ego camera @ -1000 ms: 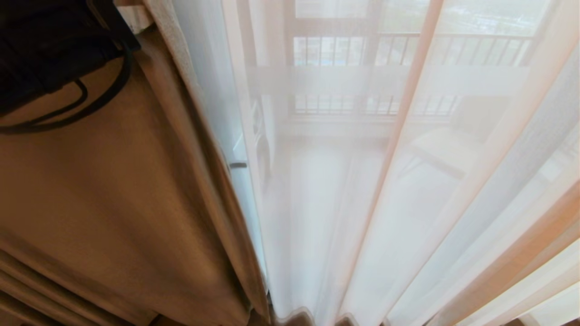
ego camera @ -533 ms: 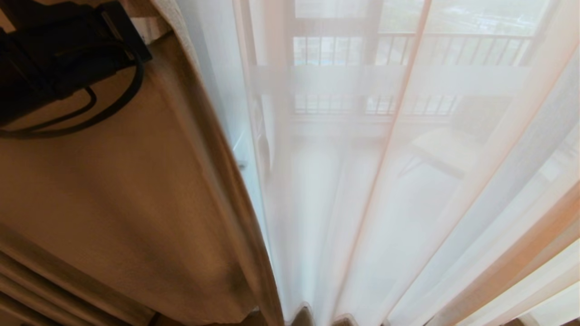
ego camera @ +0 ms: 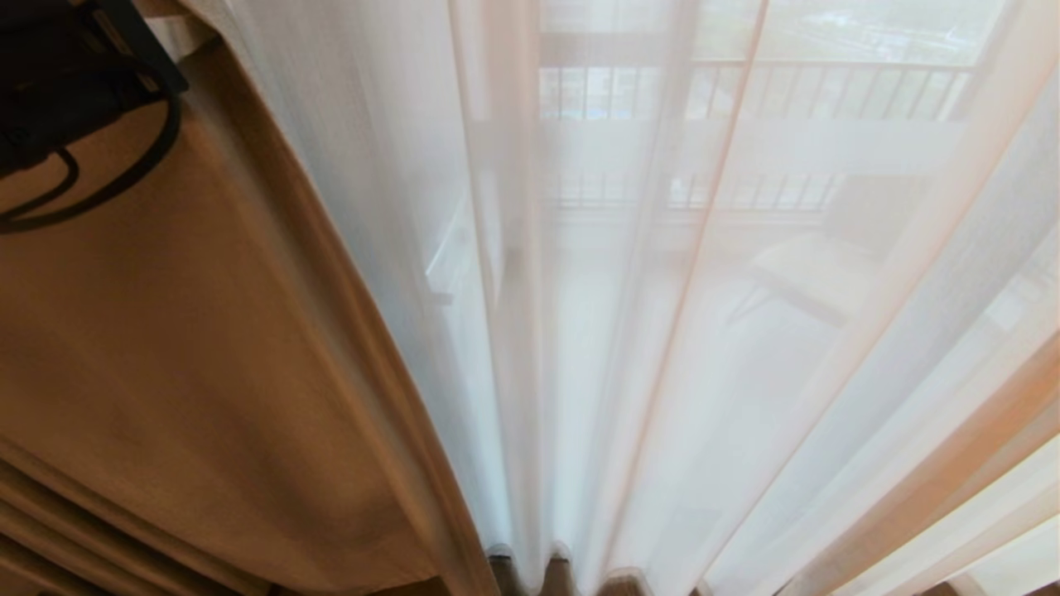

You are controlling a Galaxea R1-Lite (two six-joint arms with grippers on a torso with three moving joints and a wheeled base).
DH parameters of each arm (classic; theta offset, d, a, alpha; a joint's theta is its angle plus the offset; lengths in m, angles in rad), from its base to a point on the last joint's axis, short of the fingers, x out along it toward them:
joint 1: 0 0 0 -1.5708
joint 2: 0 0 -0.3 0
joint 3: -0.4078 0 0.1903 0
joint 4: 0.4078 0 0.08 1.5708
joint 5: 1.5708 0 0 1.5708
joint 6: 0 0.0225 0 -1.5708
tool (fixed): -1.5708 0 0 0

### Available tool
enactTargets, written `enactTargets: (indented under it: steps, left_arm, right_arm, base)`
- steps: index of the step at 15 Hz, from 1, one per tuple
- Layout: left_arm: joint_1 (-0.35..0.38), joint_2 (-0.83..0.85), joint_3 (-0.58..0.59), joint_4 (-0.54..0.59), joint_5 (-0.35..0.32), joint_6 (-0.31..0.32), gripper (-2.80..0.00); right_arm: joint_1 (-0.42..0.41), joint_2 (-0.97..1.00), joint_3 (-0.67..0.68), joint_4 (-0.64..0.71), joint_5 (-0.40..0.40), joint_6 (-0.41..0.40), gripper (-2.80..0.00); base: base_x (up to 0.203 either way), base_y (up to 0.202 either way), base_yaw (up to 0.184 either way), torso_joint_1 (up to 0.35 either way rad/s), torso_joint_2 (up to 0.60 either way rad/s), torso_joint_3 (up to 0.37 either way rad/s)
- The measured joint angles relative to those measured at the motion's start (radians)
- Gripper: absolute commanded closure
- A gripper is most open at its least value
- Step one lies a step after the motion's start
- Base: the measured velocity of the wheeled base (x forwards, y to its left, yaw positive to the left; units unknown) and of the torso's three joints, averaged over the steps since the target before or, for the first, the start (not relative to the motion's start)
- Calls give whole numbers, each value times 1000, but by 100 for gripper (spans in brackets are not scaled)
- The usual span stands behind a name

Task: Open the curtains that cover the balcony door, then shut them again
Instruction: Close the outer curtains on both sides

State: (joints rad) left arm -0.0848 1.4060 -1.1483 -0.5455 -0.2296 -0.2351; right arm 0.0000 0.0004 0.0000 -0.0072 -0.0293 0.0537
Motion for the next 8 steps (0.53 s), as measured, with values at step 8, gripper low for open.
enactTargets:
  steps: [8]
  left_arm:
    - [147,6,-1,-3,-1,0,0]
  right_arm:
    - [0,0,0,0,0,0,0]
  base:
    - [0,0,0,0,0,0]
